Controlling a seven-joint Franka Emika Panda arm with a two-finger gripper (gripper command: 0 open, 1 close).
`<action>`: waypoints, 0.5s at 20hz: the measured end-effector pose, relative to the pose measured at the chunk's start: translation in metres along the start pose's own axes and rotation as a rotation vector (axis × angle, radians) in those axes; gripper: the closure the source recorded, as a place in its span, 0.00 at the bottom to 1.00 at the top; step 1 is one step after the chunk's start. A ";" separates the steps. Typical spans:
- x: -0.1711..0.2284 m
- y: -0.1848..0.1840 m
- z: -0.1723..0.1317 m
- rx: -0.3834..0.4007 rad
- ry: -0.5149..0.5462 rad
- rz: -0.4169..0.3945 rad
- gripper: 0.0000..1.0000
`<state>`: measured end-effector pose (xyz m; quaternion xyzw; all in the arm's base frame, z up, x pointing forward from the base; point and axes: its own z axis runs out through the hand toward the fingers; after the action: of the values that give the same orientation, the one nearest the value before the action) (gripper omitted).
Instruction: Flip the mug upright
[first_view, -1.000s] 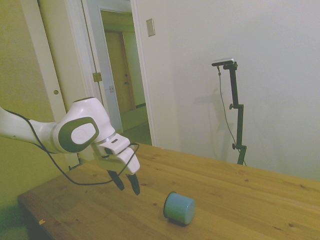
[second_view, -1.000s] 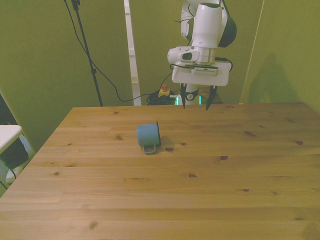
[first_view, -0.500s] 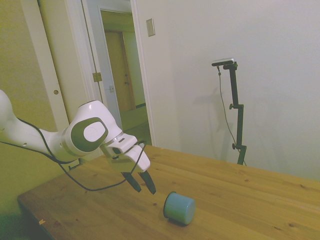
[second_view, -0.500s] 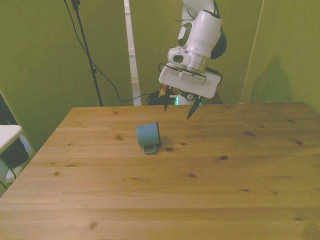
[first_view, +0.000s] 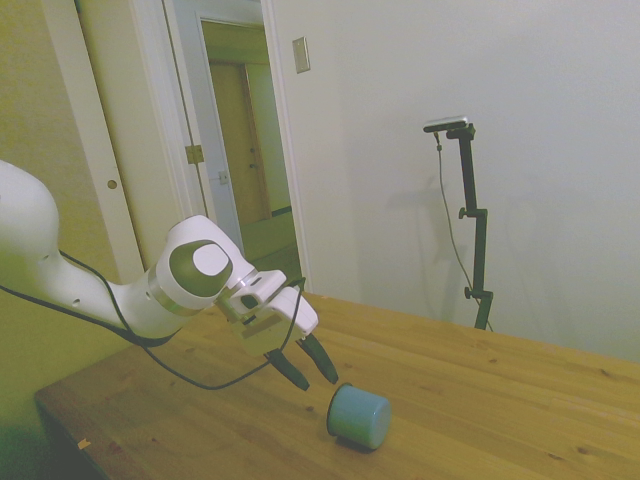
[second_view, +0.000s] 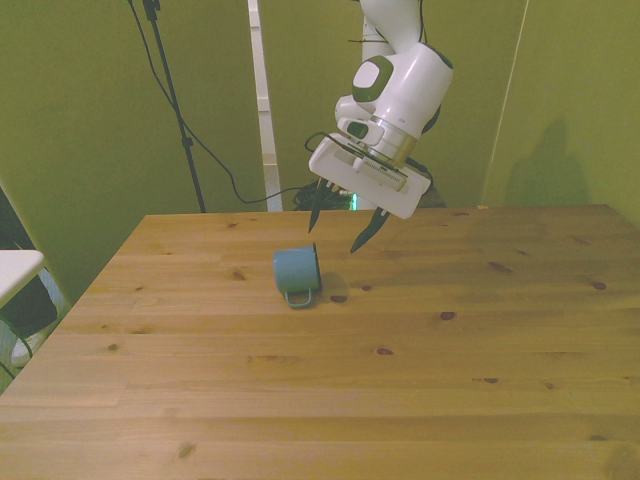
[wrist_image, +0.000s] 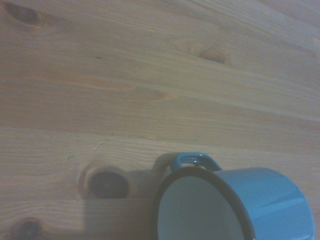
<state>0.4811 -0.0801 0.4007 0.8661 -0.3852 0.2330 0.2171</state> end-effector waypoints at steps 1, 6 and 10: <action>-0.001 0.000 0.003 -0.012 0.009 0.001 0.00; -0.001 -0.001 0.004 -0.080 0.073 0.025 0.00; -0.001 -0.005 0.007 -0.103 0.108 0.014 0.00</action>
<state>0.4856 -0.0805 0.3936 0.8372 -0.3906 0.2609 0.2801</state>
